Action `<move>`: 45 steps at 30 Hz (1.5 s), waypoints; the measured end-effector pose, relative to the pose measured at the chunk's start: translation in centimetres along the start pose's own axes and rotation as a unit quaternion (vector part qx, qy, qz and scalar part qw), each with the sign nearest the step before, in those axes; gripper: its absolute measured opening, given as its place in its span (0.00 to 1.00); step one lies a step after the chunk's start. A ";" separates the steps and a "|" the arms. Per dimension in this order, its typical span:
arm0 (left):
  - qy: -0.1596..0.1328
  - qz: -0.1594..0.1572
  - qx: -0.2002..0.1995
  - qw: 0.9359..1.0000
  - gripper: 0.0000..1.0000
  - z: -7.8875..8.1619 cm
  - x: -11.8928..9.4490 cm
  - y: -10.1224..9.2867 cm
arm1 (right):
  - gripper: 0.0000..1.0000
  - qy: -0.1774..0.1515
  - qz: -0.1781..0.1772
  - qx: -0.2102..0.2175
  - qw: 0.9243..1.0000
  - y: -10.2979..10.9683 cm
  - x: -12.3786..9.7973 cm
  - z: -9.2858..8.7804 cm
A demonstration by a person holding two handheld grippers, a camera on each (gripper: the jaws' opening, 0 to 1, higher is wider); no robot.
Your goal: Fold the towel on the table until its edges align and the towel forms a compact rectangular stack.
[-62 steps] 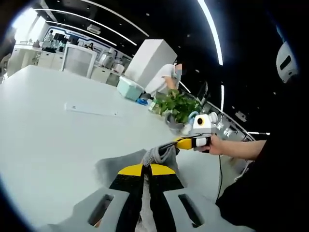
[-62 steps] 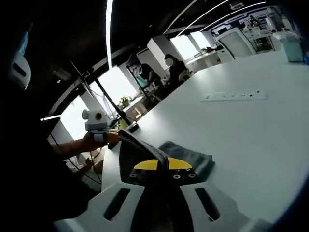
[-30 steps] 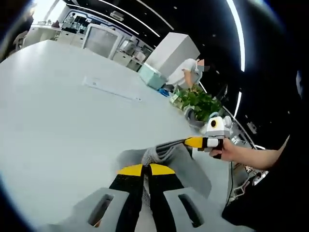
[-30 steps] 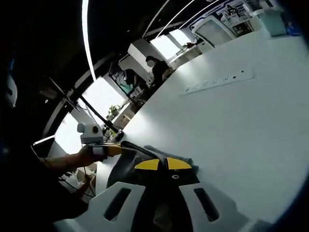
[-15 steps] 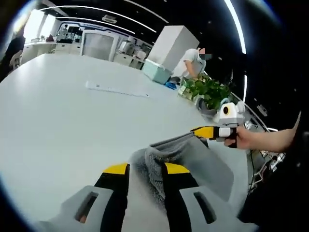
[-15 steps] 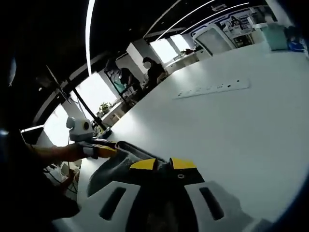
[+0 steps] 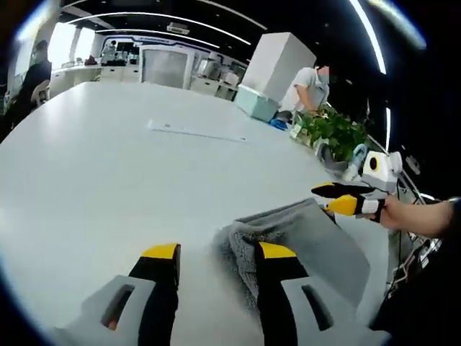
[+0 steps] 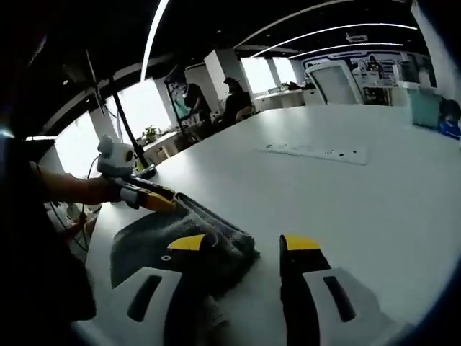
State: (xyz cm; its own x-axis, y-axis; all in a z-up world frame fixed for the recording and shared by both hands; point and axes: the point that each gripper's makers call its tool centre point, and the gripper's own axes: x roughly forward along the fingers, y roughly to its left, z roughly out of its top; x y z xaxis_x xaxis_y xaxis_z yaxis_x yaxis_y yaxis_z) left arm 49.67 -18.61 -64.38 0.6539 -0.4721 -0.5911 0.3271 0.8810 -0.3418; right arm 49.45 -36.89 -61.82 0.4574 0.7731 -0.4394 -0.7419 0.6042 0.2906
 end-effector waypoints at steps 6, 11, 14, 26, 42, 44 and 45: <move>-0.019 -0.007 0.080 0.997 0.41 1.0 -0.3 -0.7 | 0.46 0.016 -0.064 -0.003 0.998 -1.6 -1.3 -1.3; -0.054 -0.039 0.143 0.987 0.38 2.6 -2.1 -2.4 | 0.41 -0.010 -0.065 -0.024 0.998 -0.1 -2.6 0.4; -0.061 -0.056 0.166 0.983 0.38 2.8 -3.4 -3.7 | 0.39 -0.028 -0.048 -0.031 0.998 2.3 -3.0 1.7; 0.032 -0.151 0.277 0.948 0.39 -5.2 -5.0 -9.4 | 0.43 0.083 0.031 -0.130 0.988 9.0 -0.4 -4.0; 0.021 -0.151 0.318 0.936 0.38 -6.1 -3.9 -9.0 | 0.44 0.088 0.033 -0.167 0.981 8.6 -0.3 -5.4; 0.018 -0.149 0.316 0.937 0.38 -6.0 -3.8 -8.9 | 0.43 0.078 0.030 -0.144 0.986 8.2 -0.2 -5.0; 0.016 -0.148 0.309 0.939 0.38 -5.9 -3.7 -8.8 | 0.42 0.077 0.030 -0.142 0.986 8.1 -0.1 -5.0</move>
State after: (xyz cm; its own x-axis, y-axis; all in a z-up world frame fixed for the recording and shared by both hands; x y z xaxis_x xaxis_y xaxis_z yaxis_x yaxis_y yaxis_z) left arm 40.40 -24.78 -63.50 0.4539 -0.6911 -0.5624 0.8317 0.5551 -0.0108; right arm 40.98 -33.08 -63.64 0.3457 0.7542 -0.5583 -0.8826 0.4634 0.0794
